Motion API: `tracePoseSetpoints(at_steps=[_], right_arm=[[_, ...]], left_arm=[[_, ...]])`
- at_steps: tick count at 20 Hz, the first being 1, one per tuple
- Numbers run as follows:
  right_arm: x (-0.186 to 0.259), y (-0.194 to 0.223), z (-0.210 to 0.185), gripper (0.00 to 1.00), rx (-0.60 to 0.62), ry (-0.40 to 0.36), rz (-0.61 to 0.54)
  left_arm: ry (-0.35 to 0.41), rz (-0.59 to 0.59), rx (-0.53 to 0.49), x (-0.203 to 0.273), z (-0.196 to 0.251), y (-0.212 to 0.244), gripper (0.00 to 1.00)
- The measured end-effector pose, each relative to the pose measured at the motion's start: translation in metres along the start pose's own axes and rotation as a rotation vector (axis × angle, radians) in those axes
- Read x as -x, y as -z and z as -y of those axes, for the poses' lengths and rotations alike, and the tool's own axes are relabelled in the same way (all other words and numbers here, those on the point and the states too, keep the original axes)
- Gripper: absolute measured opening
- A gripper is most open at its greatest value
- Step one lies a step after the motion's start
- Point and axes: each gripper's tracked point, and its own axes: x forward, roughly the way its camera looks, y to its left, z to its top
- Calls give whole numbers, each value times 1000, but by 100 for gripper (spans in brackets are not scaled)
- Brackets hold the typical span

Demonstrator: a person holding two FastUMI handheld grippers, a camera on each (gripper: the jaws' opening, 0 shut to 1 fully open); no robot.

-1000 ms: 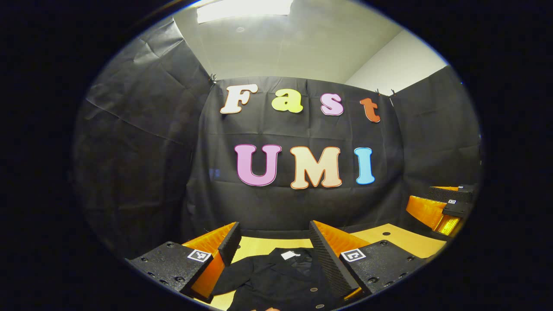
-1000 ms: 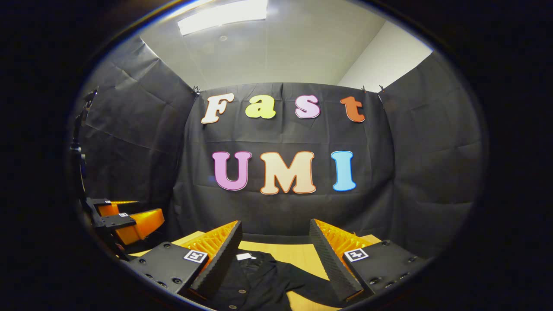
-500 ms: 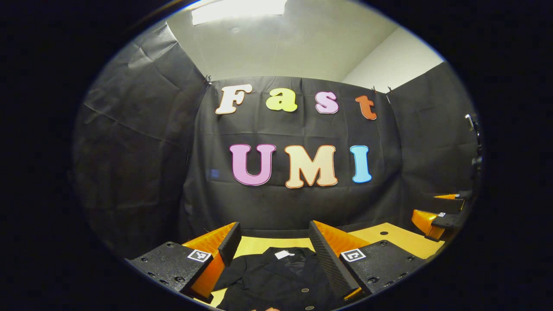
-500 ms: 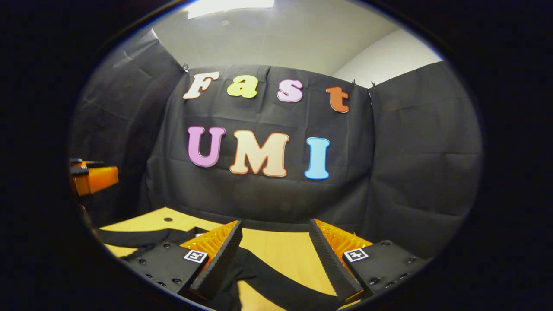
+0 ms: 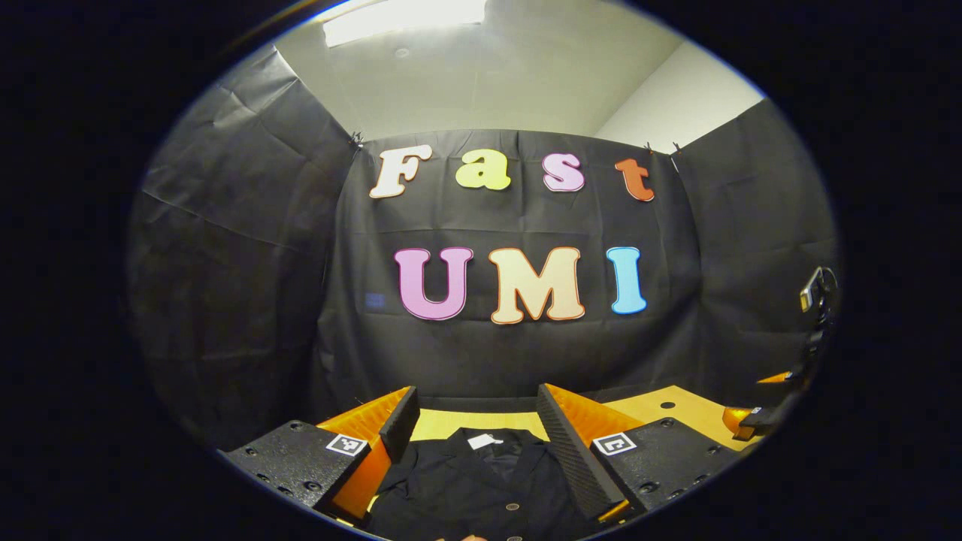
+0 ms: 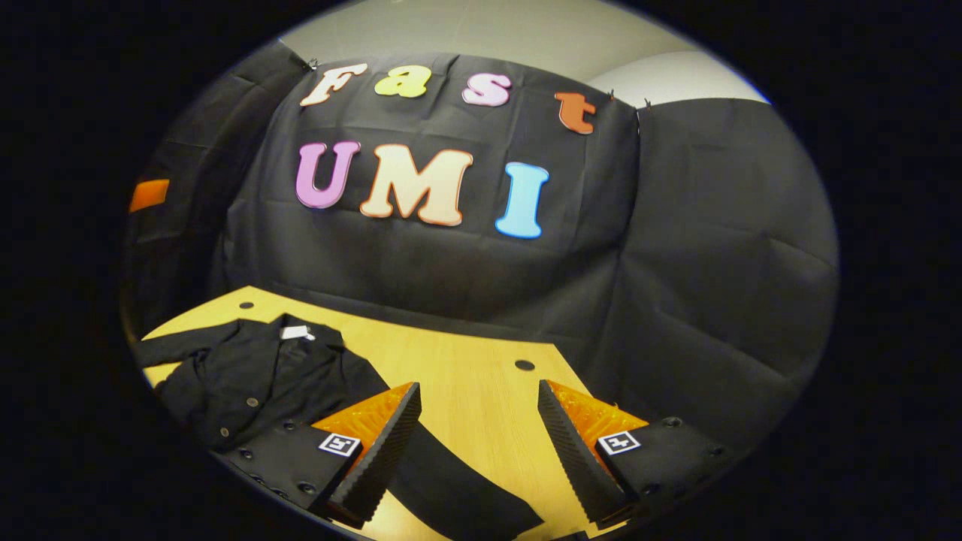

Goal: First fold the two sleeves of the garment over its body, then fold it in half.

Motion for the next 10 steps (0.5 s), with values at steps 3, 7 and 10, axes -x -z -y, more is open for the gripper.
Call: tracePoseSetpoints(at_steps=[3, 7, 10], right_arm=[[-14, 37, 14, 99, 6, -24, -91], [-28, 96, 20, 100, 3, -87, -265], [-39, 128, 22, 100, 9, -116, -365]], left_arm=[[-10, -2, -11, -1, 11, 1, 92], [-20, -7, -21, -5, 28, 3, 92], [-28, -13, -33, -7, 39, 7, 92]])
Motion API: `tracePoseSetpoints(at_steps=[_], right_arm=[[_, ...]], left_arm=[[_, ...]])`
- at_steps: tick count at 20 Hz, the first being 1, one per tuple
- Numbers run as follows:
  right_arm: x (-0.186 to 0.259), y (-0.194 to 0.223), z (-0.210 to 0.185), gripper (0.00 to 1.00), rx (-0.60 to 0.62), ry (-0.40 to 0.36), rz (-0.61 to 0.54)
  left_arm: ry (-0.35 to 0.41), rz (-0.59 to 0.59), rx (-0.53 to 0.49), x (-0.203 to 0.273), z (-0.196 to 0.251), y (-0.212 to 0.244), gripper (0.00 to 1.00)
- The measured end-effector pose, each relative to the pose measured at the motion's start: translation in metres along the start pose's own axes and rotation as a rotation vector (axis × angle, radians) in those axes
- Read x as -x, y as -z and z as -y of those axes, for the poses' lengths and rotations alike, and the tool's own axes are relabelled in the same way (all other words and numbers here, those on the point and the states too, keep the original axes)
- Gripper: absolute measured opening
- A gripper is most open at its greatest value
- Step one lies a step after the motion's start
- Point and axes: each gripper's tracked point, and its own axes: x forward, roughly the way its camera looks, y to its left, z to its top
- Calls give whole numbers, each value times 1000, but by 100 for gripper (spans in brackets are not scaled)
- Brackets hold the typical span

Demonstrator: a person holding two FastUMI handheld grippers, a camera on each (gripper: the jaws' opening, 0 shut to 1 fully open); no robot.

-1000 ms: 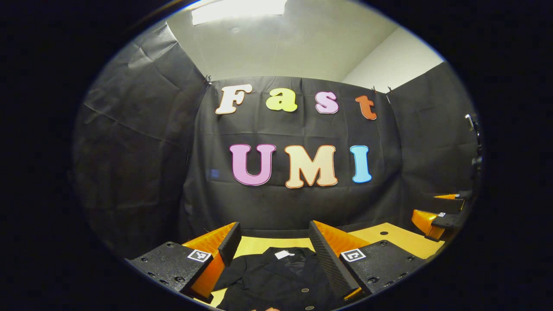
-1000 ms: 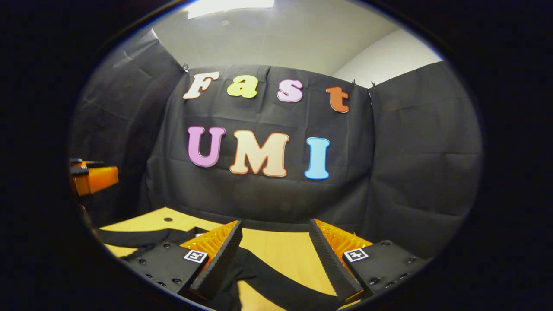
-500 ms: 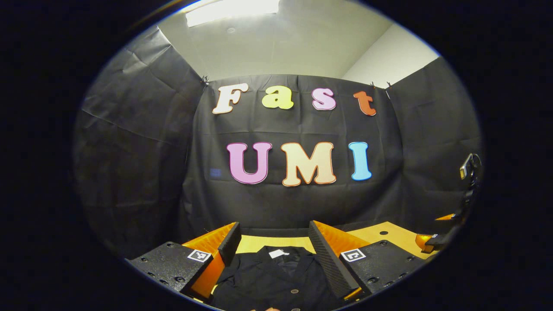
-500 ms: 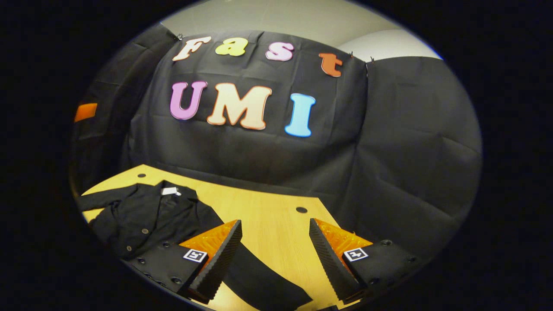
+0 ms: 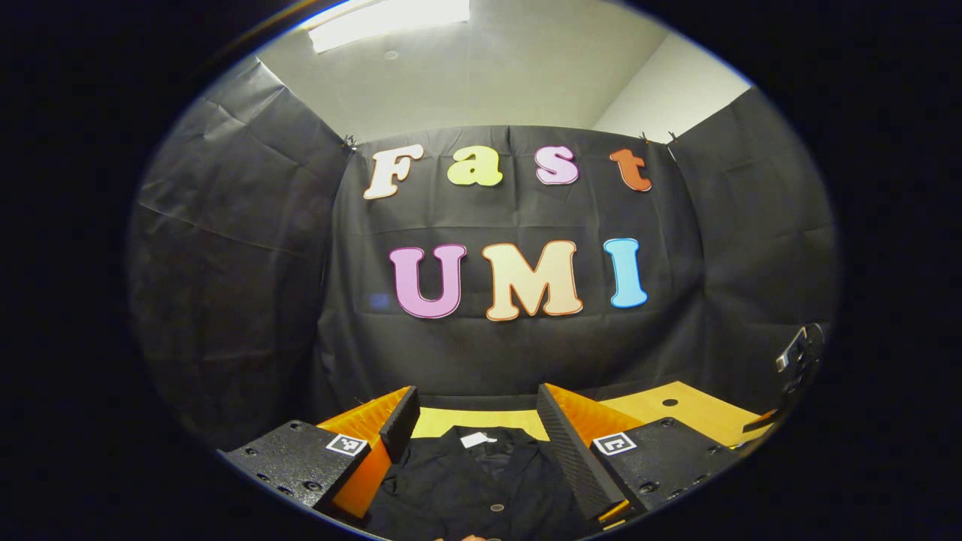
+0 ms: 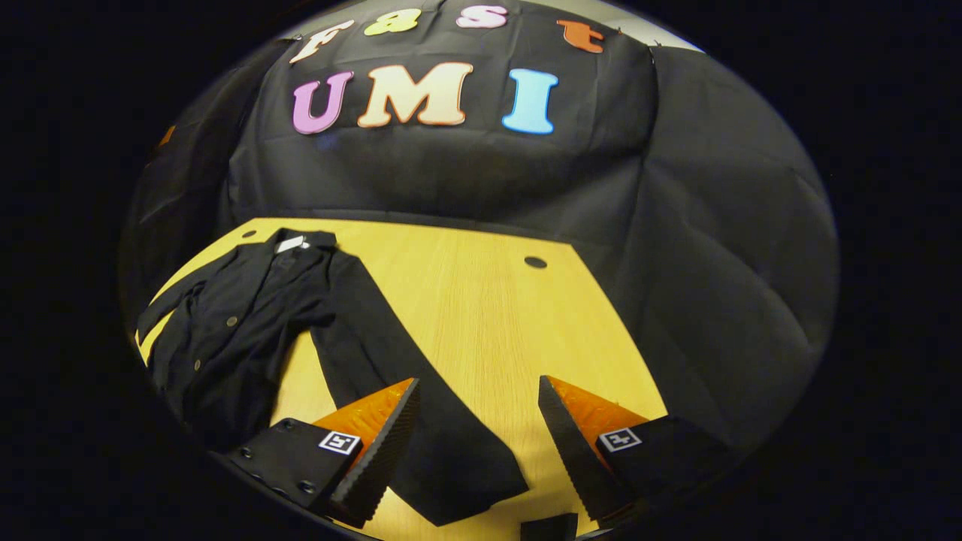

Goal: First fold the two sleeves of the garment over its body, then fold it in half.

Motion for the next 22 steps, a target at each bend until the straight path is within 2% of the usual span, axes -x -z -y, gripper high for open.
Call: tracePoseSetpoints(at_steps=[6, 9, 11, 13, 15, 17, 18, 22], right_arm=[[-20, 74, 5, 100, 5, -73, -245], [-26, 97, -2, 100, 3, -87, -330], [-24, 105, -8, 98, -34, -139, -371], [-23, 104, -13, 84, -51, -147, -370], [-25, 103, -18, 46, -61, -178, -361], [-21, 99, -19, 8, -130, -160, -369], [-20, 94, -21, 4, -177, -155, -355], [-12, 54, -29, 3, -254, -128, -283]], left_arm=[[-33, -8, -9, 4, 4, 2, 92], [-47, -8, -15, 4, 1, 1, 92], [-44, -11, -20, 3, 1, 2, 92], [-42, -16, -25, 1, -3, 4, 92], [-41, -22, -16, 1, -9, 6, 92], [-40, -28, -11, 0, -19, 8, 92], [-44, -22, -13, 0, -28, 7, 92], [-52, -4, -10, -5, -55, 6, 95]])
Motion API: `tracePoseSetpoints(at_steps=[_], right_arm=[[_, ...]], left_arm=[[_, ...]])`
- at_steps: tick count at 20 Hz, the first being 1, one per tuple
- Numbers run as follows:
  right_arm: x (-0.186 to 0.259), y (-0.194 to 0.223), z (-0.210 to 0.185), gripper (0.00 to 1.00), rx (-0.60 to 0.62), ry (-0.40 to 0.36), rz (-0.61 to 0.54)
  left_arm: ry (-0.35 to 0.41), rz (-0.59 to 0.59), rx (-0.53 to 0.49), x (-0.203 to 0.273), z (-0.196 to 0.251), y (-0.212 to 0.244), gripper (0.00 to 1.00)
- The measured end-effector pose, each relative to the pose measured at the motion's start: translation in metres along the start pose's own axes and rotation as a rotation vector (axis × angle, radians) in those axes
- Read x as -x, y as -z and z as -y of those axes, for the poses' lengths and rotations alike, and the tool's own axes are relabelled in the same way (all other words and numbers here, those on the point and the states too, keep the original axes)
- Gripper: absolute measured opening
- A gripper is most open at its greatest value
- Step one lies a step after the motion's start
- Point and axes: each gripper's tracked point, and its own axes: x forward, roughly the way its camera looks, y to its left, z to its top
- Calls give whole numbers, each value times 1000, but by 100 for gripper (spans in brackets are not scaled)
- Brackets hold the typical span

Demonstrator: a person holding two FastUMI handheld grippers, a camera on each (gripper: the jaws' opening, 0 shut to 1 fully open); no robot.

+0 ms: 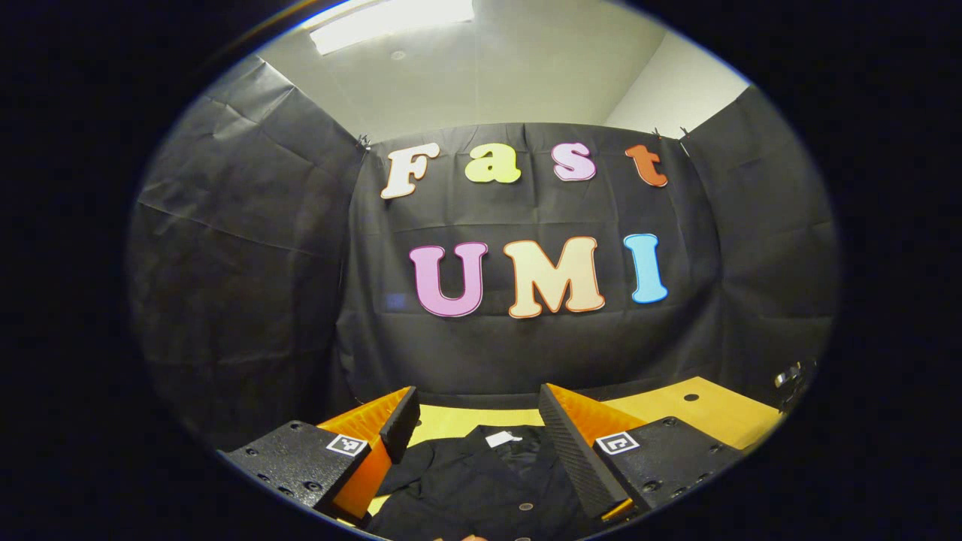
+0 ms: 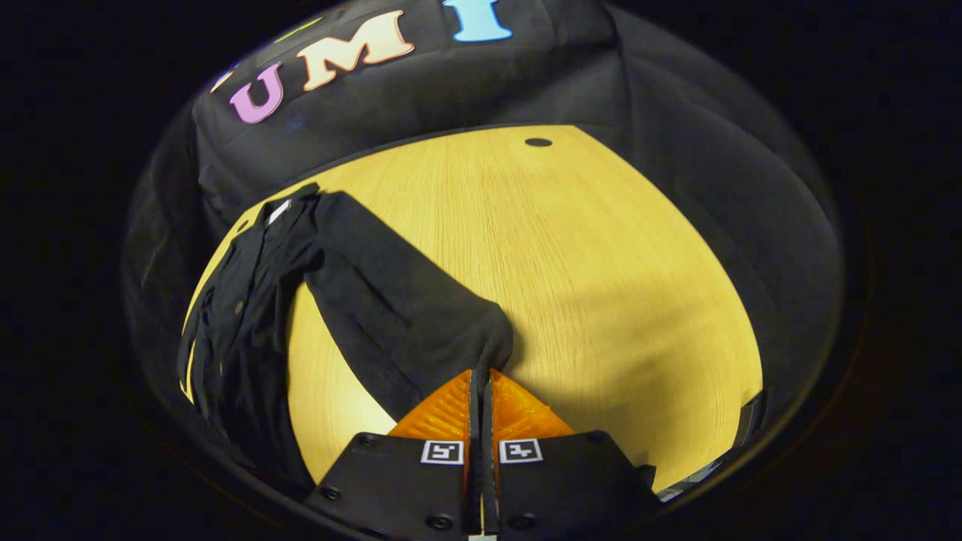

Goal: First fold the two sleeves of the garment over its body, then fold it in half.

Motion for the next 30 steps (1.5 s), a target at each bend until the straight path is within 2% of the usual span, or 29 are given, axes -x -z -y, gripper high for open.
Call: tracePoseSetpoints(at_steps=[4, 12, 18, 22, 30], right_arm=[[12, -34, -42, 3, 19, -28, 65], [27, -90, -166, 3, 101, -181, 152], [25, -112, -245, 3, 151, -267, 157], [20, -110, -294, 3, 194, -304, 166], [15, -123, -388, 3, 259, -368, 176]], left_arm=[[-20, 3, 11, -3, -29, 1, 95], [-115, -11, 4, 3, -101, 8, 94], [-205, -33, -10, 12, -160, 18, 94], [-253, -55, -12, 16, -194, 29, 94], [-300, -97, 0, 14, -250, 57, 95]])
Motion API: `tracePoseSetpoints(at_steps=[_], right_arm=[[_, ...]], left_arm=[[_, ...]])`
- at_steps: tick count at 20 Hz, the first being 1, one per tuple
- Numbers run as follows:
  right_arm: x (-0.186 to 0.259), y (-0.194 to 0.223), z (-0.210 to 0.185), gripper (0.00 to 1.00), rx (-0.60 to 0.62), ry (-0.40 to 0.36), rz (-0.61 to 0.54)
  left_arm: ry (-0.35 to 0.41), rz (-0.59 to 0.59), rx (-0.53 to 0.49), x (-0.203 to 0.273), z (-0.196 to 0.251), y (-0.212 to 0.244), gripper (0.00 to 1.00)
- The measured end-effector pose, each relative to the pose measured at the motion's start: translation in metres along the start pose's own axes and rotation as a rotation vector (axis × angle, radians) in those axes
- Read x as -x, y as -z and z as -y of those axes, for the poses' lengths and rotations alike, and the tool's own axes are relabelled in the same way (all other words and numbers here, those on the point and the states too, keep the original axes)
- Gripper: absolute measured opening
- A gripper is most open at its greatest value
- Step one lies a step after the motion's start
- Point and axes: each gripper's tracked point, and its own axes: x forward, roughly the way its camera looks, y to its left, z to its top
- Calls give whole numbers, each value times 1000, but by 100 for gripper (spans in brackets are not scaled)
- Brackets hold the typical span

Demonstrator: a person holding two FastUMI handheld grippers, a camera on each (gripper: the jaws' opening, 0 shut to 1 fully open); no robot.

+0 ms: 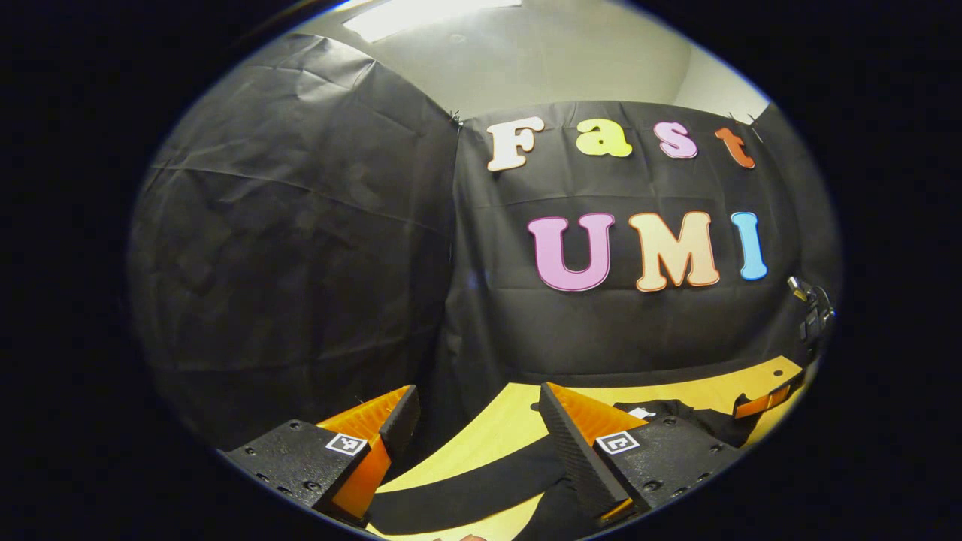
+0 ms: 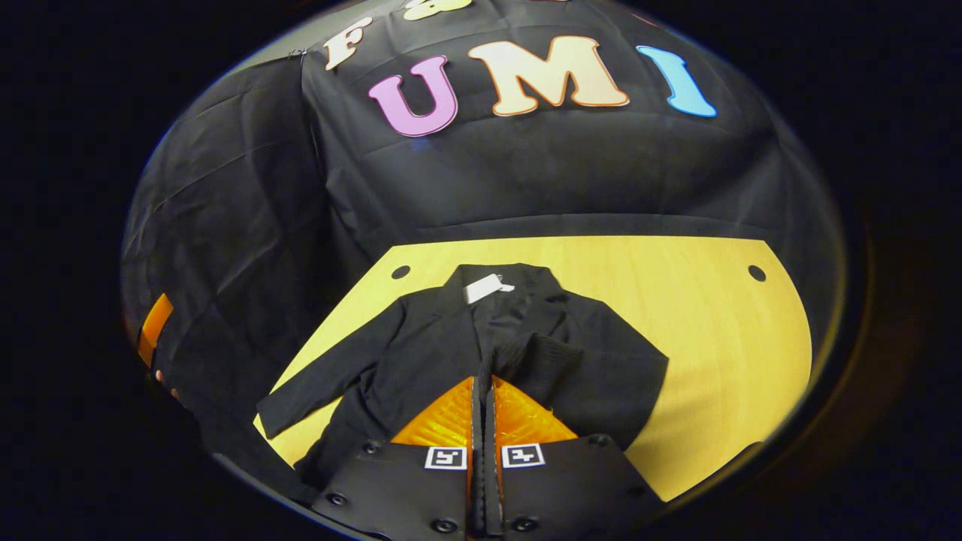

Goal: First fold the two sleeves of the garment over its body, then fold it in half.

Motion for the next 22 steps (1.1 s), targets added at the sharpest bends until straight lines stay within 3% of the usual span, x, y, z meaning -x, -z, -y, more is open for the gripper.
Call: tracePoseSetpoints(at_steps=[10, 15, 20, 21, 22], right_arm=[[-67, -26, -95, 3, 67, -65, -24], [-102, -29, -127, 3, 81, -67, -58], [-131, -30, -154, 2, 41, -86, -70], [-136, -35, -158, 5, 19, -88, -50], [-133, -44, -160, 28, 7, -82, -13]], left_arm=[[-50, -100, -2, -27, -64, 55, 95], [-56, -129, -63, -31, -91, 74, 95], [-44, -254, -55, -33, -110, 126, 94], [-41, -299, -44, -31, -113, 140, 97], [-35, -340, -32, -31, -114, 155, 99]])
